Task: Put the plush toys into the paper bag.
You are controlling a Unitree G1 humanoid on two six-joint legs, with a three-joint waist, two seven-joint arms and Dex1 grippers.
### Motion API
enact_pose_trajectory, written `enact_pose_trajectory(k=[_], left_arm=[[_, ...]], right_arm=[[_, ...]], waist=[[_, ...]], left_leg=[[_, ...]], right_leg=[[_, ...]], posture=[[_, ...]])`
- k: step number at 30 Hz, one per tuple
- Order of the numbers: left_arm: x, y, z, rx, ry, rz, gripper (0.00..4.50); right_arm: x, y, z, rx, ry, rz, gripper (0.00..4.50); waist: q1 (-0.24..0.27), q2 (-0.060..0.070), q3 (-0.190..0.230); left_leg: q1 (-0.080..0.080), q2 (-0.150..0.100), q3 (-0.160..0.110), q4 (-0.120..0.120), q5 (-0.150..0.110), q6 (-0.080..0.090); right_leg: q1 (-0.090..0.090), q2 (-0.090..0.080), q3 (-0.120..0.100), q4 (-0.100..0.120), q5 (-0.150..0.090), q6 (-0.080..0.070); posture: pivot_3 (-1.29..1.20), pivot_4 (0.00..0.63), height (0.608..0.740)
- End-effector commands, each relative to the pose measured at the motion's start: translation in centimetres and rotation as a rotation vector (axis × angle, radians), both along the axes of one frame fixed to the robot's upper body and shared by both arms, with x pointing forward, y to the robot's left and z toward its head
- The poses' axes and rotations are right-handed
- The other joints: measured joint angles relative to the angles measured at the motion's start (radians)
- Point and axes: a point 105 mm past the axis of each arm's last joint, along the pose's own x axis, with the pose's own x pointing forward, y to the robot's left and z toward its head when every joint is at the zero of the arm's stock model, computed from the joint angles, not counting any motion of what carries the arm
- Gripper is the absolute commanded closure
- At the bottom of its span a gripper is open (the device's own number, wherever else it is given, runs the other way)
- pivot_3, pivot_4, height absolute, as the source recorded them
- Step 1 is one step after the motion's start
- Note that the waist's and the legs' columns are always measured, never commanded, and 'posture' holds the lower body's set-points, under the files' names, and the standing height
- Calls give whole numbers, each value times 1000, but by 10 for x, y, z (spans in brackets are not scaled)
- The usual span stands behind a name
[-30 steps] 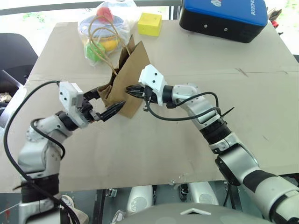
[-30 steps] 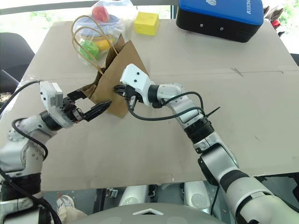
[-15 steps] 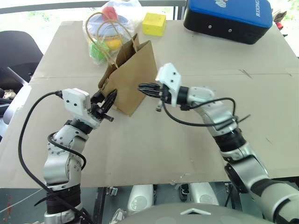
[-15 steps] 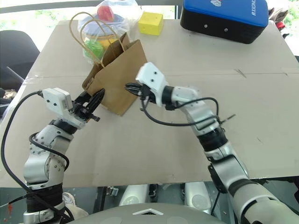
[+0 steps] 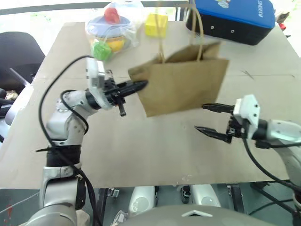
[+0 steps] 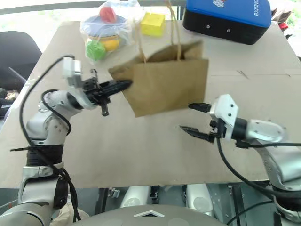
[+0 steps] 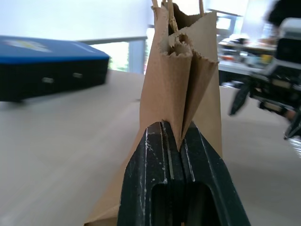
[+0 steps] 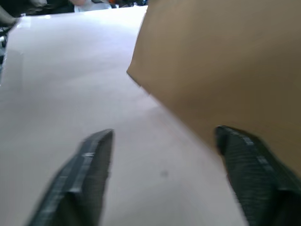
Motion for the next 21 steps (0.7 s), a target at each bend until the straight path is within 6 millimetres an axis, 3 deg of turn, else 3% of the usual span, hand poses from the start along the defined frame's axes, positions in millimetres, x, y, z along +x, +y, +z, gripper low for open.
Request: enact_pose_trajectory(k=[1, 8, 12, 13, 18, 20, 21], left_arm=[[12, -15, -13, 75, -11, -62, 4500], [26, -33, -36, 134, 10, -31, 4500], [35, -25, -45, 172, 54, 76, 4500], [32, -23, -44, 173, 67, 75, 3773], [23, -11, -31, 115, 71, 189, 1615], [11, -6, -29, 80, 124, 195, 535], [5, -3, -27, 60, 142, 201, 228]], right_arm=[[-17, -24, 16, -33, -68, -76, 17], [-28, -55, 19, -78, -89, -224, 17], [-26, -68, 22, -81, -105, -277, 17], [-26, -71, 22, -82, -107, -283, 0], [-19, -81, 25, -83, -118, -304, 0], [-18, -85, 27, -77, -117, -310, 0], [-19, -88, 28, -73, -115, -314, 0]], waist=[[3, 0, 0], [7, -1, 0], [14, -1, 0], [15, -1, 0], [18, -1, 0], [21, -1, 0], [20, 0, 0]], left_leg=[[0, 0, -1, 0, 0, 0], [-1, 0, -1, 1, 0, 0], [-1, 0, -1, 1, 0, 0], [-1, 0, -1, 2, 0, 0], [-1, 0, 0, 3, 0, 0], [-1, 1, 0, 3, 0, 0], [-1, 1, 0, 3, 0, 0]], right_leg=[[0, 1, 0, 0, 0, 0], [0, 1, 2, 0, 0, 0], [0, 1, 2, 0, 0, 0], [0, 1, 2, 0, 0, 0], [0, 1, 3, 1, 0, 0], [0, 1, 3, 1, 0, 0], [0, 1, 3, 1, 0, 0]], posture=[[0, 150, 733], [0, 150, 733], [0, 150, 733], [0, 150, 733], [0, 150, 733], [0, 150, 733], [0, 150, 733]])
